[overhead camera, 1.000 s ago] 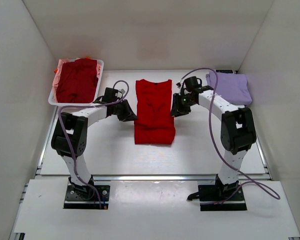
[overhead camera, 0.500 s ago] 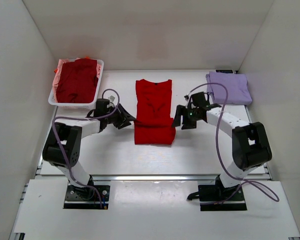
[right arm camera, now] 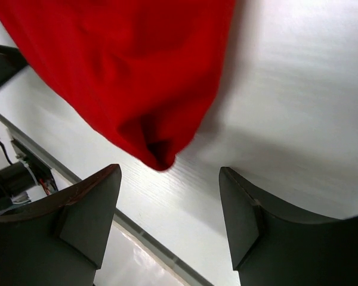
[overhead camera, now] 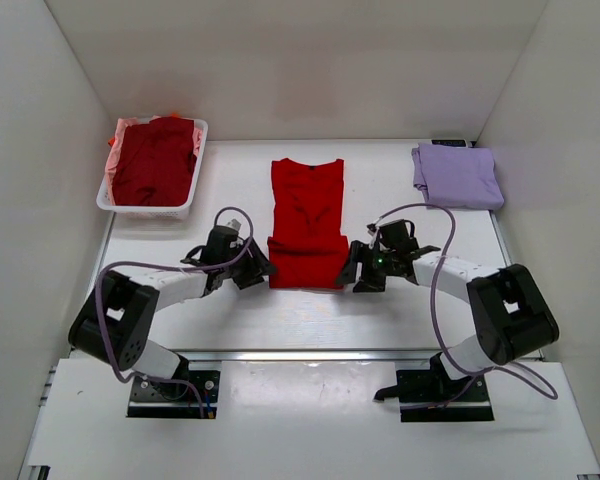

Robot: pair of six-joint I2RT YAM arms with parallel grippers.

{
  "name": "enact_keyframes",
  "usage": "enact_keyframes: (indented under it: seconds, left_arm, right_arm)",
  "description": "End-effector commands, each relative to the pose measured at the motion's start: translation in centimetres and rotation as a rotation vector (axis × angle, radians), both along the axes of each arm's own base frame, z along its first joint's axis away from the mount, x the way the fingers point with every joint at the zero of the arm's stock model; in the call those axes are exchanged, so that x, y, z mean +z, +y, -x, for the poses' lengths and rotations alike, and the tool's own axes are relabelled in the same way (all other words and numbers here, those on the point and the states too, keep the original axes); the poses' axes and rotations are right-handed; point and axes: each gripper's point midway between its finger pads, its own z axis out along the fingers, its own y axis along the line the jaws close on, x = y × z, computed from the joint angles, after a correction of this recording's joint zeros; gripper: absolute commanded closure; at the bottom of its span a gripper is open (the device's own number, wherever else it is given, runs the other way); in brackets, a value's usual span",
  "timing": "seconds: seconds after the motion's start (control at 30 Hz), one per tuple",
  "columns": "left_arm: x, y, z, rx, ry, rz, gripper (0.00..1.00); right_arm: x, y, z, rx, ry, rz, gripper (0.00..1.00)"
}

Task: Fold and stack the t-shirts
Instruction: Fold the folded rectangular tshirt in 1/3 of the way

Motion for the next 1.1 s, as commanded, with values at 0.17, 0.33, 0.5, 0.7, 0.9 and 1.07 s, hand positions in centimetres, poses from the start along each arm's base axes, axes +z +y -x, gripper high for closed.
enact_keyframes:
  seconds: [0.17,0.33,0.5,0.7,0.9,1.07]
  left_arm:
    - [-2.8,-1.3,-1.2,-0.009,0.056,-0.083,0.4]
    - [-1.4,-3.2,-1.8,-0.07,0.058,-0.023,1.0]
    - [3.2,-1.7,-3.0,-0.065,-0.035,-0.062,1.0]
    - [0.5,-1.2,1.5,-0.146,0.06,-0.075,1.0]
    - [-2.4,0.0,5.9,-0.18,0.128,-0.061,0.61]
    - [-1.2,1.3,3.3,-0.165,0.031,-0.085,0.45]
  right_arm:
    - [0.5,2.5,-3.1,0.008,-0.054,-0.088,0.57]
    - [2.0,3.0,-4.2,0.04,-0.08,-0.067,1.0]
    - [5.9,1.7,-5.0,0.0,-0.163,-0.048,1.0]
    - [3.9,1.1,-1.1,0.015,-0.068,-0.055,1.0]
    - [1.3,1.2,4.2,0.072,0.038,-0.073,0.79]
    - [1.2,-0.2,3.1,0.044,-0.009,-0.079,0.46]
